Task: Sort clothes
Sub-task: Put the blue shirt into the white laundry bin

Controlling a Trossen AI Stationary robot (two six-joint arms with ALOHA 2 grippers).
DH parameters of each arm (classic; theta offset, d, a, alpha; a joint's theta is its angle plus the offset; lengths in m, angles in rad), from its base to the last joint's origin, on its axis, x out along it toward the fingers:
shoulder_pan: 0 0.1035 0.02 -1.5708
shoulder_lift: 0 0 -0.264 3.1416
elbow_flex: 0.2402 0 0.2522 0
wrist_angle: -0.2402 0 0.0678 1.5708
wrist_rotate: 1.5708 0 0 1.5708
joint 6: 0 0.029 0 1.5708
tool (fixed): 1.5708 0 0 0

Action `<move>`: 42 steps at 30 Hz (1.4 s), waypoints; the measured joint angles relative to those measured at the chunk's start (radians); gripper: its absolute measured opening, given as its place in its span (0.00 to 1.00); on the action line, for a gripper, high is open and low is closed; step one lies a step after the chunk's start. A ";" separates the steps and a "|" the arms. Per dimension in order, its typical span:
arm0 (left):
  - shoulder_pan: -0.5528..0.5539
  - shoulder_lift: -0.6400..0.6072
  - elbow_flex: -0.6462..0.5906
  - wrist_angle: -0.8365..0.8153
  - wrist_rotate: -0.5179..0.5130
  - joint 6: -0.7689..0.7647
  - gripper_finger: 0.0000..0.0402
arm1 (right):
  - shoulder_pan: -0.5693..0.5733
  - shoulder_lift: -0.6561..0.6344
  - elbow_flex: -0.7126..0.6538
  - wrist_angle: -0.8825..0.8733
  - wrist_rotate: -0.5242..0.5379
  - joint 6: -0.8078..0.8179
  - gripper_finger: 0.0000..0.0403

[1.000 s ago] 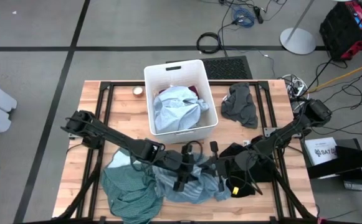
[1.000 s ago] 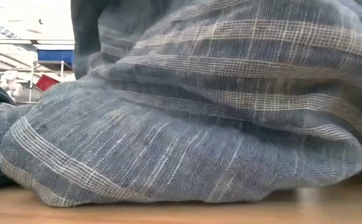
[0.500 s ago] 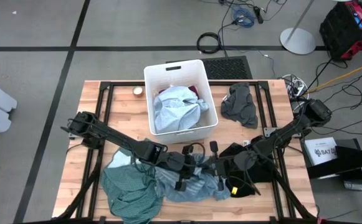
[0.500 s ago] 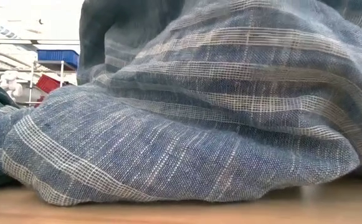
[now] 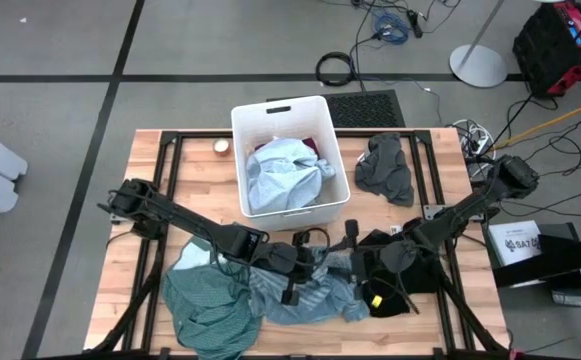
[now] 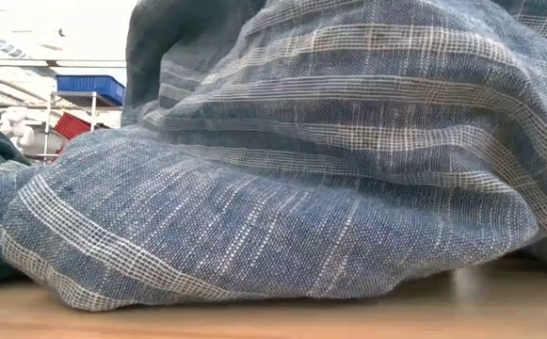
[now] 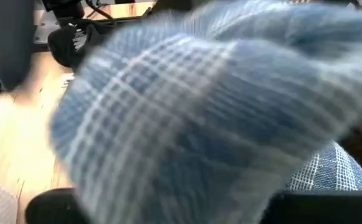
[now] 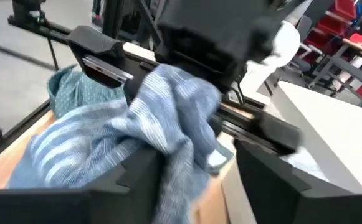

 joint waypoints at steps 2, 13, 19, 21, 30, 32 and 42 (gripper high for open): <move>0.000 -0.011 0.000 -0.028 -0.016 0.001 0.05 | 0.018 -0.064 0.035 -0.132 0.000 0.047 0.53; -0.009 -0.212 0.000 -0.037 -0.076 0.069 0.05 | 0.122 -0.303 0.226 -0.808 -0.007 0.536 0.58; -0.007 -0.378 0.000 0.032 -0.157 0.146 0.05 | 0.155 -0.320 0.225 -0.879 -0.003 0.602 0.57; -0.005 -0.419 0.000 0.101 -0.162 0.176 0.05 | 0.154 -0.316 0.225 -0.884 -0.003 0.603 0.57; 0.052 -0.527 0.000 0.434 -0.280 0.364 0.05 | 0.154 -0.310 0.225 -0.885 -0.003 0.594 0.57; 0.092 -0.541 0.000 0.483 -0.286 0.379 0.05 | 0.154 -0.310 0.225 -0.885 -0.003 0.588 0.57; 0.358 -0.548 0.009 0.559 -0.286 0.365 0.05 | 0.154 -0.310 0.225 -0.884 0.013 0.564 0.57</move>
